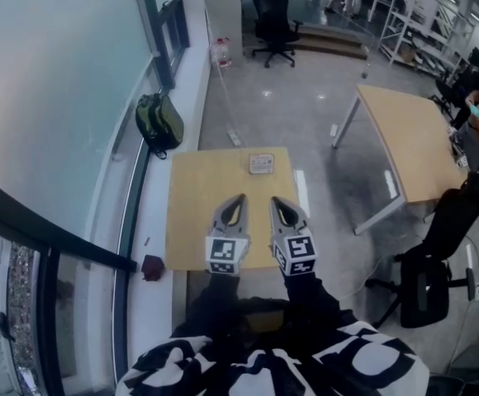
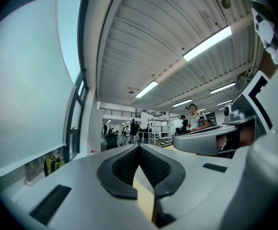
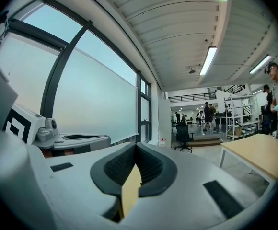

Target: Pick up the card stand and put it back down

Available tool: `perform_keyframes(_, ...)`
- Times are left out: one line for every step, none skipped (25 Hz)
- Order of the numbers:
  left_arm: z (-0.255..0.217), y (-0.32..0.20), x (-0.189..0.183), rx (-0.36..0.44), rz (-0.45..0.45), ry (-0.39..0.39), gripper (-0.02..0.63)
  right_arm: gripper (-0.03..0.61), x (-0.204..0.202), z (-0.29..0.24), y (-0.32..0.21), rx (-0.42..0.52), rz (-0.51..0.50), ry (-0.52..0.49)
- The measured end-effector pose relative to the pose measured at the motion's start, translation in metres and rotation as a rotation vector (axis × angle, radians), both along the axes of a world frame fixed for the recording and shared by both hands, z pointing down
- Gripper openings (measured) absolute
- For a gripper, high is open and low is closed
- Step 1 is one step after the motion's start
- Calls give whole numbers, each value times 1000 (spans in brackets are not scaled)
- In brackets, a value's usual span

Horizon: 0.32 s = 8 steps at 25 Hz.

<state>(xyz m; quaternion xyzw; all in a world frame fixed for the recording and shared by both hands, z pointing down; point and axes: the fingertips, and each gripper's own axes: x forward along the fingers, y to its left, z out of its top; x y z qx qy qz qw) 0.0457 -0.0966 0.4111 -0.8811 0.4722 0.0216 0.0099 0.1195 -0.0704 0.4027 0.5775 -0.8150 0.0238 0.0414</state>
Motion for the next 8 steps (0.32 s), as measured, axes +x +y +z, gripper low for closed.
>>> perform_keyframes(0,2,3,-1,1,2,10,20,3,-1,2,4,2,0)
perform_keyframes(0,4,6,-3,2,4,11,20,7,-2,4,7,3,-1)
perform_keyframes(-1,8,9,-4,4,4,10,20,10,-3,7,9,5,-2)
perform_keyframes(-1,11,12,-3,7,4,11,20,13,-3,10,10,5,-3)
perform_keyframes(-1,14,14,-2,11,2,10,20,15,-3,12,10,4,-5)
perform_keyframes(-1,17,17,-1,14,1,9,20,17,-3,15,10,3,-7)
perform_keyframes(-1,20,19,0,17,-1,10,20,18,-3,18,9,2,-9)
perform_keyframes(-1,23,21,1,20,-3,10,20,20,-3,20,8,0,-11)
